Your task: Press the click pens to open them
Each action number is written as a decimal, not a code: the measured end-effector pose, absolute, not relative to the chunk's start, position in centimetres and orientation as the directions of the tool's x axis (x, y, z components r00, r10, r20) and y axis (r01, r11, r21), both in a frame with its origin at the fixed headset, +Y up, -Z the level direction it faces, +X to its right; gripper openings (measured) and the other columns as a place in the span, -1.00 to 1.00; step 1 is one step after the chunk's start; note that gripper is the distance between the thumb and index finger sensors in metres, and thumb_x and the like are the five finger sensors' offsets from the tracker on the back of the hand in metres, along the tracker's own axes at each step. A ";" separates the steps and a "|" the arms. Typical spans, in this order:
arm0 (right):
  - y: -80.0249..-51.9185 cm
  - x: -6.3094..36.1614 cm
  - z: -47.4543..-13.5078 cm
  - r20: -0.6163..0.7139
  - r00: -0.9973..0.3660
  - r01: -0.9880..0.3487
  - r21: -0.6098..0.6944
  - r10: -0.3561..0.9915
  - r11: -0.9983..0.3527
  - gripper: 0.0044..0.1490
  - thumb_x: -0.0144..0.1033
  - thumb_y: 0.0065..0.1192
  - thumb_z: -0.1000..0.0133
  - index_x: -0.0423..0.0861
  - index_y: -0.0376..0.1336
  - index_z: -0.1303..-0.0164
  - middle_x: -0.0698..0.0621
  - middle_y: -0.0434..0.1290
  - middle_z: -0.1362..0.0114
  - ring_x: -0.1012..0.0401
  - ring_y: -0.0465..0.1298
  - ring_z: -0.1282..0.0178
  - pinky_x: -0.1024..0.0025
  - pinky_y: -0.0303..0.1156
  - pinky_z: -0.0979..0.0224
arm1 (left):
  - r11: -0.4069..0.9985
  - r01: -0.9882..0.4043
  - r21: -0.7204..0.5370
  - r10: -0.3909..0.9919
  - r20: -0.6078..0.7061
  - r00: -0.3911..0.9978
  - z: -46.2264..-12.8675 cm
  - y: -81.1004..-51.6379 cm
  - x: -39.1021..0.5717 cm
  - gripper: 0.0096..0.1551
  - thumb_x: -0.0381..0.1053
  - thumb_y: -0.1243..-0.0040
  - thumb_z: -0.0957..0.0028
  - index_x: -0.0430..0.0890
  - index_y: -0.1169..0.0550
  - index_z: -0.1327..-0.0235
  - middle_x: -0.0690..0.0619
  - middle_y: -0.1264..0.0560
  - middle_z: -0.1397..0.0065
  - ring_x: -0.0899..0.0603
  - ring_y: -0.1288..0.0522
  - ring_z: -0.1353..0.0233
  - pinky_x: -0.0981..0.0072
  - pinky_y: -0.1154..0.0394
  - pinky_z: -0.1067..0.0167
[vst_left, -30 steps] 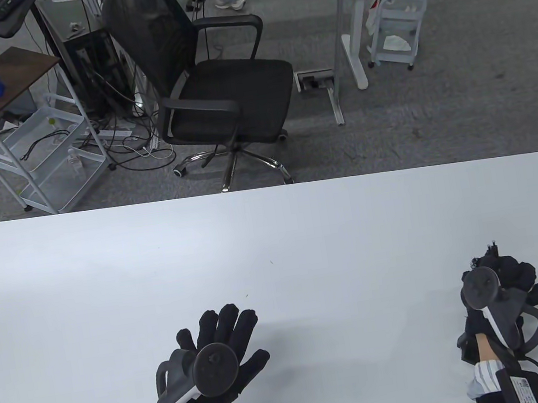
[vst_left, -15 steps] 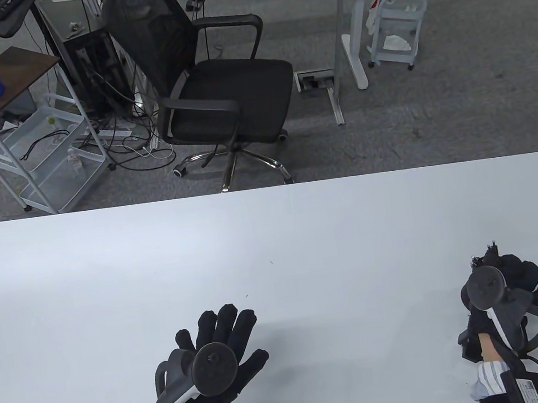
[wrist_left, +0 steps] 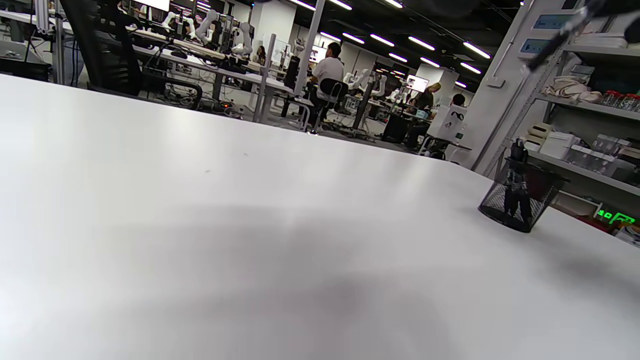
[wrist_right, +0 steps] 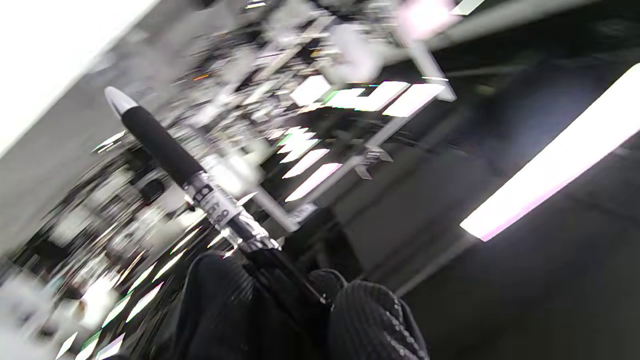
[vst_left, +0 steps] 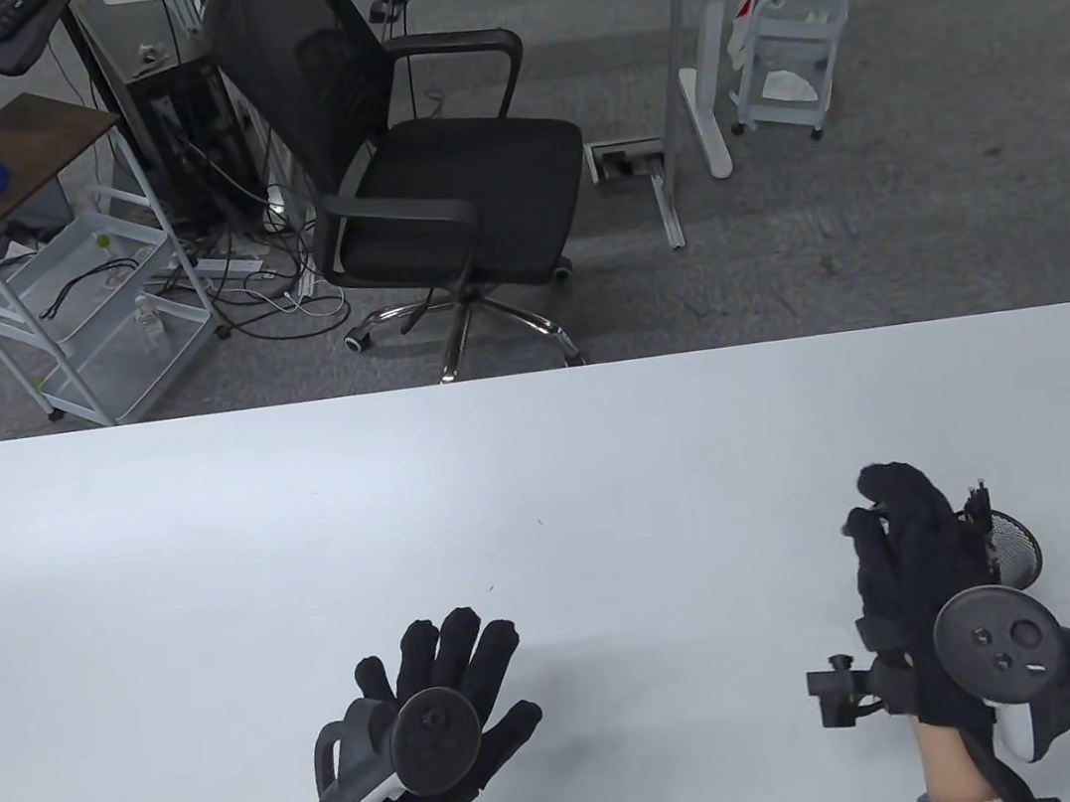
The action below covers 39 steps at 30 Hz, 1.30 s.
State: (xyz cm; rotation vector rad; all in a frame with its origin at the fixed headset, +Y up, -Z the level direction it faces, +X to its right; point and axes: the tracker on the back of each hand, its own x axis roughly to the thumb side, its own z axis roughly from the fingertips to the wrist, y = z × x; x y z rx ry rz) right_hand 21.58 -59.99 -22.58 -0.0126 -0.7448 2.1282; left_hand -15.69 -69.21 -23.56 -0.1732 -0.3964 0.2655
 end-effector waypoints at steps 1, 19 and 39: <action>-59.6 20.6 -22.1 0.296 -0.585 -0.771 -0.491 0.755 -0.406 -0.43 -0.42 0.22 -0.34 -0.33 0.30 -0.54 -0.48 0.34 -0.57 -0.23 0.50 -0.42 -0.52 0.02 -0.51 | 0.951 -0.223 -0.215 0.289 0.359 0.887 -23.5 -69.1 -15.7 -0.17 0.41 0.24 -0.49 0.10 0.08 -0.89 -0.23 0.13 -0.92 -0.56 0.15 -0.79 -0.71 0.24 -0.43; -62.7 15.0 -21.9 0.415 -0.188 -0.973 -0.203 0.890 -0.111 -0.11 -0.42 0.43 -0.22 -0.49 0.13 -0.66 -0.61 0.23 -0.58 0.03 0.63 -0.24 -0.17 0.32 -0.46 | 0.950 -0.252 -0.182 0.302 0.350 0.887 -23.2 -68.5 -16.0 -0.19 0.38 0.26 -0.50 0.10 0.08 -0.89 -0.23 0.13 -0.92 -0.57 0.14 -0.79 -0.71 0.23 -0.43; -67.2 12.4 -25.1 0.220 0.412 -0.902 0.235 0.884 0.362 -0.33 -0.47 -0.18 -0.46 -0.47 -0.13 -0.70 -0.30 0.23 -0.50 -0.32 0.28 -0.53 -0.61 -0.08 -0.44 | 0.956 -0.234 -0.178 0.284 0.349 0.893 -23.1 -68.5 -15.8 -0.20 0.38 0.26 -0.50 0.09 0.05 -0.90 -0.23 0.14 -0.92 -0.56 0.15 -0.79 -0.71 0.23 -0.44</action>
